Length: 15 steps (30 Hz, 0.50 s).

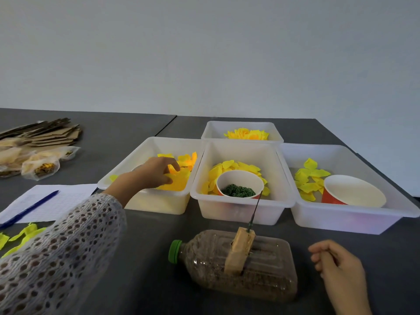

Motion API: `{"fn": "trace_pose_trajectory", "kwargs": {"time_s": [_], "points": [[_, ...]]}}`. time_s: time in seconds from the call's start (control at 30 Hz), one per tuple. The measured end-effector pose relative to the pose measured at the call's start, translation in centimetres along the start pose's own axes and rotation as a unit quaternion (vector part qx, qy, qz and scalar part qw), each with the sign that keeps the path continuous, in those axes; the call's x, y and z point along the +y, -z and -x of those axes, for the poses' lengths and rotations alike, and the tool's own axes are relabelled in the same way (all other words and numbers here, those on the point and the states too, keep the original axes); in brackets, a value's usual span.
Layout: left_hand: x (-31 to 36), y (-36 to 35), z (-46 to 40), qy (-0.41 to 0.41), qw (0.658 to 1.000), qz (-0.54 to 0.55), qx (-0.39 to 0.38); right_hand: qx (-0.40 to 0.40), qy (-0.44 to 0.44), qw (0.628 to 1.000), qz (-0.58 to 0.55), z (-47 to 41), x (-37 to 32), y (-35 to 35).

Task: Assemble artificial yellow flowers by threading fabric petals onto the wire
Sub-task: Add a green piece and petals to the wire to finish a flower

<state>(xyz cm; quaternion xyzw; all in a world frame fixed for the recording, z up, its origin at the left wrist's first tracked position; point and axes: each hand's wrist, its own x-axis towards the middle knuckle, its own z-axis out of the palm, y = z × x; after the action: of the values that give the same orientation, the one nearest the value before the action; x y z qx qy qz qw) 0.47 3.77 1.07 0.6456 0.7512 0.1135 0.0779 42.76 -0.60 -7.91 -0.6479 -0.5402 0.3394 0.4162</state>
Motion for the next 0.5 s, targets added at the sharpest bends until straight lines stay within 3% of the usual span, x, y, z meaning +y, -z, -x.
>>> {"fn": "trace_pose_trajectory", "kwargs": {"time_s": [0.2, 0.5], "points": [[0.1, 2.5, 0.9, 0.007, 0.992, 0.119, 0.048, -0.005, 0.001, 1.000, 0.001, -0.1, 0.1, 0.1], [3.0, 3.4, 4.4, 0.030, 0.926, 0.375, 0.047, -0.019, 0.006, 1.000, 0.002, -0.3, 0.4, 0.2]]}}
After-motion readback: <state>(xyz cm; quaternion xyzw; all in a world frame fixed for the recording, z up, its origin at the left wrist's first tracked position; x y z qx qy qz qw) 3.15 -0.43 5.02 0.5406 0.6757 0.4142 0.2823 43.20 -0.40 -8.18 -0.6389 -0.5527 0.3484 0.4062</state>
